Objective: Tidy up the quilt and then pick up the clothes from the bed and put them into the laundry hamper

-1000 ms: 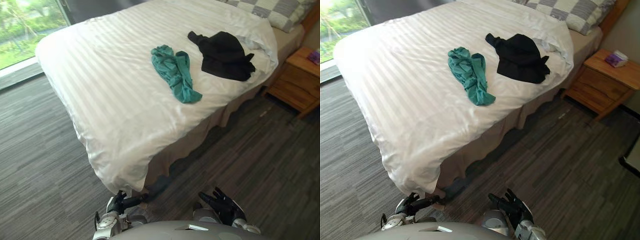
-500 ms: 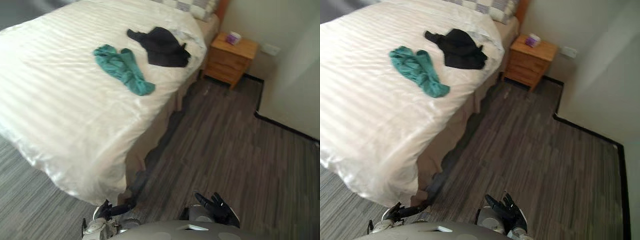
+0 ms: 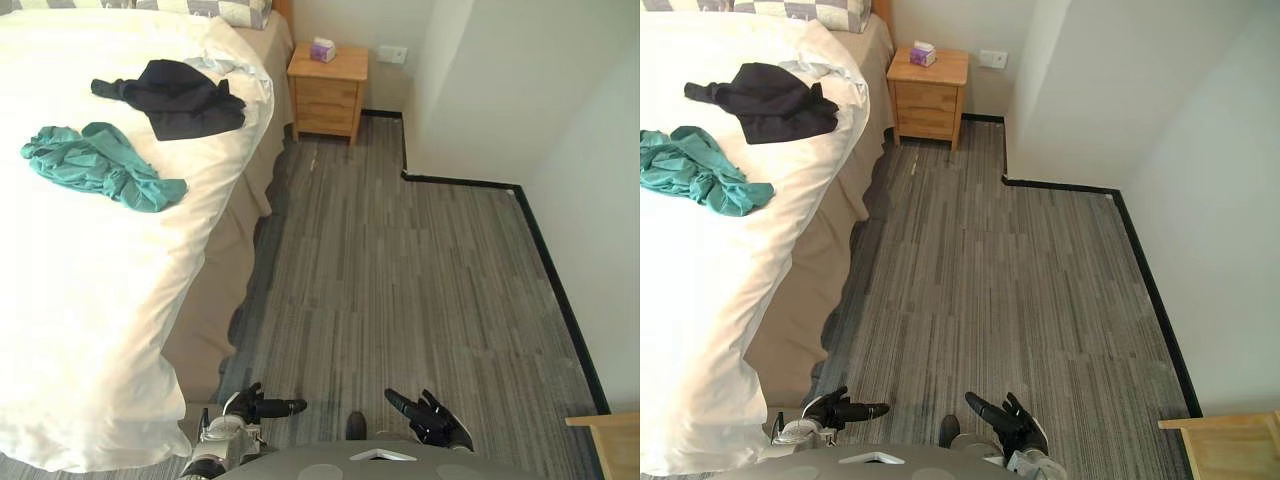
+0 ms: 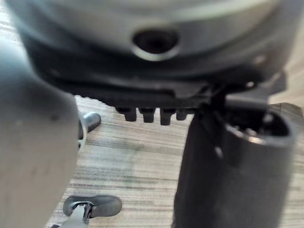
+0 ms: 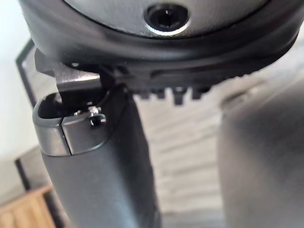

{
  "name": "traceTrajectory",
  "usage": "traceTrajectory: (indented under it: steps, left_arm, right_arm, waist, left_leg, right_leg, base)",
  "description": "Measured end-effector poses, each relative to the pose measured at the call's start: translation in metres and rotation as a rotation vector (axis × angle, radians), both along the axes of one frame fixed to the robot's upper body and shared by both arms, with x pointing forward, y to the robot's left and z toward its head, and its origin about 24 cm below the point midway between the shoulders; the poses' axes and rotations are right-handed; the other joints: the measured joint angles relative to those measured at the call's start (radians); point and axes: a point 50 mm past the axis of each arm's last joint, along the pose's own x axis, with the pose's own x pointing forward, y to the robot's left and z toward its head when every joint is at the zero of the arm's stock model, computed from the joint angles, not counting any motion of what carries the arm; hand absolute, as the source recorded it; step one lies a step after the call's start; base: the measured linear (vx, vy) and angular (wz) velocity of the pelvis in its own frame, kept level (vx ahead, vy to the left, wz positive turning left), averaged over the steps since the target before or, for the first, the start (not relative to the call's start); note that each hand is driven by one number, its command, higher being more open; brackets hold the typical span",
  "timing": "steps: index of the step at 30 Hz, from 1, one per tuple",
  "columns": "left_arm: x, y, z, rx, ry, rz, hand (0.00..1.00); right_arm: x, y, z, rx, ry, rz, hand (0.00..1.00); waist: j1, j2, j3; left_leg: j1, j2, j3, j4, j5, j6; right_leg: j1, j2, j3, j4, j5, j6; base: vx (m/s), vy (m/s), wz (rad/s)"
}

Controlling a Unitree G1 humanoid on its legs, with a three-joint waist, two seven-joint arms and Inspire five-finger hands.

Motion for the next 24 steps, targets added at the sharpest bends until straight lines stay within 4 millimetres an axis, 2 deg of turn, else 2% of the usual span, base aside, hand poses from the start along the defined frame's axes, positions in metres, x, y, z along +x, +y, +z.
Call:
traceTrajectory:
  steps: [1, 2, 3, 4, 5, 6, 17, 20, 21, 22, 23, 24]
  left_arm:
    - [0.001, 0.002, 0.000, -0.006, -0.003, 0.032, 1.00]
    - [0.002, 0.006, 0.001, -0.017, -0.012, 0.081, 1.00]
    - [0.001, 0.006, 0.001, -0.024, -0.014, 0.103, 1.00]
    - [-0.003, 0.008, 0.000, -0.027, -0.014, 0.147, 1.00]
    - [-0.008, 0.005, -0.001, -0.040, -0.016, 0.181, 1.00]
    - [-0.014, 0.009, -0.004, -0.023, 0.028, 0.183, 1.00]
    - [-0.016, 0.009, -0.004, -0.066, 0.004, 0.248, 1.00]
    - [-0.014, 0.011, -0.003, -0.064, -0.023, 0.260, 1.00]
    - [-0.012, 0.012, -0.001, -0.060, -0.042, 0.267, 1.00]
    - [-0.007, 0.012, 0.000, -0.057, -0.060, 0.262, 1.00]
    - [-0.007, 0.009, 0.000, -0.062, -0.062, 0.268, 1.00]
    - [-0.009, 0.010, 0.000, -0.057, -0.062, 0.278, 1.00]
  right_arm:
    - [-0.001, 0.000, -0.001, 0.000, 0.007, -0.009, 1.00]
    - [-0.001, 0.000, -0.001, 0.003, 0.008, -0.016, 1.00]
    - [0.000, 0.000, -0.001, -0.001, 0.011, -0.007, 1.00]
    - [0.001, -0.003, -0.001, -0.022, 0.023, 0.034, 1.00]
    - [0.004, -0.010, 0.000, -0.050, 0.024, 0.068, 1.00]
    - [-0.009, -0.009, -0.003, -0.014, 0.047, 0.011, 1.00]
    - [-0.011, -0.008, -0.003, -0.024, 0.052, -0.027, 1.00]
    - [-0.009, -0.008, -0.002, -0.037, 0.039, -0.046, 1.00]
    - [-0.008, -0.010, -0.001, -0.040, 0.029, -0.056, 1.00]
    - [-0.006, -0.011, -0.001, -0.043, 0.019, -0.060, 1.00]
    - [-0.004, -0.012, 0.001, -0.054, 0.001, -0.048, 1.00]
    - [-0.003, -0.013, 0.002, -0.059, -0.006, -0.042, 1.00]
  waist:
    - [0.000, -0.003, 0.004]
    - [0.007, -0.008, 0.013]
    - [0.014, -0.008, 0.016]
    - [0.038, -0.003, 0.016]
    - [0.050, 0.026, 0.018]
    - [0.029, 0.022, 0.026]
    - [0.030, 0.020, 0.034]
    - [0.029, 0.024, 0.048]
    - [0.030, 0.023, 0.057]
    - [0.030, 0.035, 0.071]
    - [0.030, 0.045, 0.076]
    - [0.030, 0.044, 0.076]
  left_leg:
    - [-0.005, -0.006, -0.067, 0.019, -0.003, 0.005]
    - [-0.024, -0.015, -0.204, 0.056, -0.019, 0.026]
    - [-0.032, -0.029, -0.291, 0.068, -0.033, 0.041]
    - [-0.033, -0.073, -0.471, 0.067, -0.076, 0.042]
    - [-0.018, -0.089, -0.539, 0.049, -0.103, 0.054]
    - [0.035, -0.088, -0.504, 0.031, -0.134, 0.040]
    - [0.033, -0.085, -0.501, 0.017, -0.132, 0.041]
    - [0.015, -0.079, -0.508, 0.018, -0.135, 0.035]
    - [0.010, -0.070, -0.509, 0.023, -0.151, 0.018]
    - [0.002, -0.057, -0.506, 0.038, -0.164, 0.007]
    - [-0.007, -0.038, -0.493, 0.067, -0.177, -0.021]
    - [-0.019, -0.031, -0.482, 0.099, -0.180, -0.034]
  right_leg:
    - [-0.001, -0.002, 0.020, 0.000, 0.000, 0.000]
    - [0.000, -0.003, 0.056, 0.000, 0.005, -0.005]
    - [-0.005, -0.004, 0.081, 0.000, 0.011, -0.006]
    - [-0.024, -0.001, 0.148, 0.000, 0.021, -0.006]
    - [-0.038, 0.020, 0.201, 0.000, 0.032, 0.000]
    - [-0.036, 0.010, 0.156, -0.001, 0.062, 0.014]
    - [-0.039, 0.007, 0.151, -0.001, 0.059, 0.012]
    - [-0.044, 0.006, 0.124, 0.005, 0.037, 0.003]
    - [-0.056, 0.011, 0.111, 0.031, 0.020, -0.002]
    - [-0.078, 0.018, 0.102, 0.082, -0.009, -0.007]
    - [-0.119, 0.025, 0.092, 0.177, -0.066, -0.012]
    - [-0.141, 0.023, 0.086, 0.226, -0.099, -0.015]
  base:
    - [-0.06, 0.000, -0.40]
    - [-0.04, 0.013, -0.59]
    - [-0.03, 0.041, -1.11]
    - [-0.06, 0.166, -1.49]
    - [-0.06, 0.152, -1.30]
    - [-0.04, 0.124, -0.65]
    - [0.00, 0.000, 0.01]
    - [0.02, -0.002, 0.19]
    - [0.05, -0.009, 0.14]
    - [0.07, -0.031, 0.12]
    - [0.07, -0.043, 0.07]
    - [0.10, -0.076, 0.27]
